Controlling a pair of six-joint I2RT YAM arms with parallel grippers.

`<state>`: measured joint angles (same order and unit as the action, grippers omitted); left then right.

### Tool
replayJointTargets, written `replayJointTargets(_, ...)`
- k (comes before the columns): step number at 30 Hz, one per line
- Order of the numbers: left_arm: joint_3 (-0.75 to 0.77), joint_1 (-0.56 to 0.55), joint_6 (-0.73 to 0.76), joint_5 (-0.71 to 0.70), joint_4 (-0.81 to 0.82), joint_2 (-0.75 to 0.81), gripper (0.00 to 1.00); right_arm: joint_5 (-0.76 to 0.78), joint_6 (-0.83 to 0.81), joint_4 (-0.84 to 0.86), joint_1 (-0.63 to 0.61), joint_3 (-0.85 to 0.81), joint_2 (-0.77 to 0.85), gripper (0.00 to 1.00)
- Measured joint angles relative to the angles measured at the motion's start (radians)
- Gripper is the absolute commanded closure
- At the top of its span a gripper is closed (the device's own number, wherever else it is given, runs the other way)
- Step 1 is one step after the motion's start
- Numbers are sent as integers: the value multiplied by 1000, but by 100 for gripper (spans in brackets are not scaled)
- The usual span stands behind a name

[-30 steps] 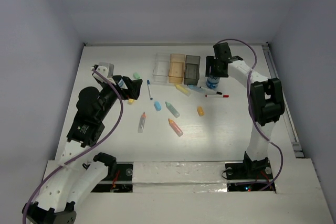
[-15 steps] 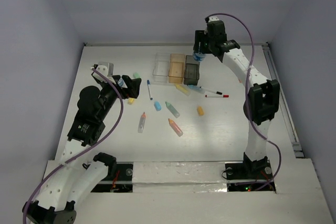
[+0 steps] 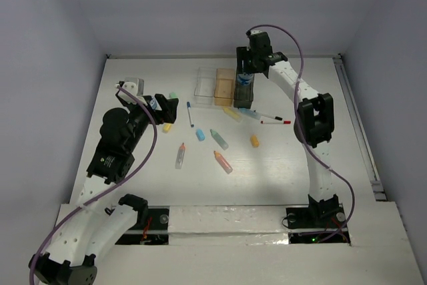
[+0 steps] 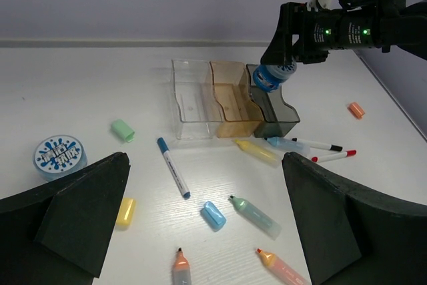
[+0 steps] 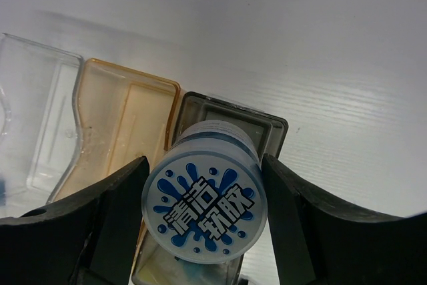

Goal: Sort the stationery into containers
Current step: Place the stationery in the storage box.

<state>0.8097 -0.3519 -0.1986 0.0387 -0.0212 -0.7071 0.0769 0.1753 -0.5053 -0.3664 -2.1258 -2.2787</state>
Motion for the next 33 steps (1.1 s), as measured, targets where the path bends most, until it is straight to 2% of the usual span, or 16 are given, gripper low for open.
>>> replayJointTargets(11,0,0,-1,-11,0,-10,1,38,-23,-3,0,-40,-32,65)
replayJointTargets(13,0,0,-2,-14,0,-10,1,47,-27,-3,0,-50,-45,61)
replayJointTargets(14,0,0,-2,-15,0,-10,1,50,-29,-3,0,-57,-51,58)
replayJointTargets(15,0,0,-3,-16,0,-10,1,53,-31,-3,0,-64,-59,50)
replayJointTargets(17,0,0,-6,-18,0,-11,1,59,-34,-3,0,-79,-77,40)
replayJointTargets(18,0,0,-8,-18,0,-11,1,61,-34,-3,0,-87,-88,29)
replayJointTargets(22,0,0,-18,-23,0,-12,1,65,-35,1,0,-92,-113,7)
replayJointTargets(27,0,1,-28,-48,0,-18,1,41,-28,28,0,-105,-113,0)
replayJointTargets(33,1,15,-56,-103,-3,-81,1,-26,-1,79,0,-49,-45,0)
